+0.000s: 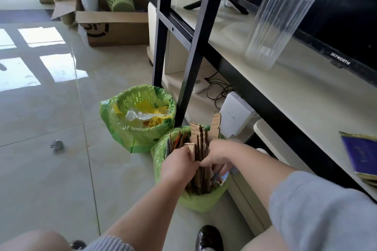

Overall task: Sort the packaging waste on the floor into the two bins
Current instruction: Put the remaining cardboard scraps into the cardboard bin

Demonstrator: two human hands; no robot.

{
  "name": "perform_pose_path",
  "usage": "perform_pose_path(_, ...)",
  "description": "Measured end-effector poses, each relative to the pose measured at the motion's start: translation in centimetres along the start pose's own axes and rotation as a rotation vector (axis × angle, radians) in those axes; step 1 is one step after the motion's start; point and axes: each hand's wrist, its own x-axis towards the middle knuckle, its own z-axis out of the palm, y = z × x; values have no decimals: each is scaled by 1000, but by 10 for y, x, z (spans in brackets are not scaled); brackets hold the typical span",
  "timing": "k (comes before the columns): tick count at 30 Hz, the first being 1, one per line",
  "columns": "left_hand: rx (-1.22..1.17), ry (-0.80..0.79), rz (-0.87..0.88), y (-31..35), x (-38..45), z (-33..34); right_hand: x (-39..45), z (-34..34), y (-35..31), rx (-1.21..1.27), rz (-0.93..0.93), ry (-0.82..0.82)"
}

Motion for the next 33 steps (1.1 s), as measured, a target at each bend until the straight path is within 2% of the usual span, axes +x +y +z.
perform_pose_path(2,-183,-2,-33,-1,-7,-6,-17,-14,-8,-116,-36,106)
perform_pose_path(4,-344,-6,-41,-1,-16,-18,-35,-26,-18,-249,-102,289)
perform_pose_path(7,-457,-18,-20,-14,-35,-52,-56,-27,-43,-254,-271,465)
perform_pose_path(11,-523,26,-49,-63,-75,-115,-73,5,-98,-157,-481,373)
perform_pose_path(14,-474,106,-119,-114,-114,-174,-90,43,-140,-119,-580,275)
perform_pose_path(17,-463,170,-223,-164,-156,-236,-104,81,-174,-139,-647,281)
perform_pose_path(22,-580,442,-446,-264,-242,-313,-115,139,-239,-94,-680,162)
perform_pose_path(27,-671,618,-742,-376,-310,-307,-100,177,-295,-486,-794,244)
perform_pose_path(30,-691,620,-894,-430,-330,-284,-74,195,-320,-581,-755,202)
perform_pose_path(33,-708,606,-958,-474,-330,-272,-39,208,-347,-730,-741,229)
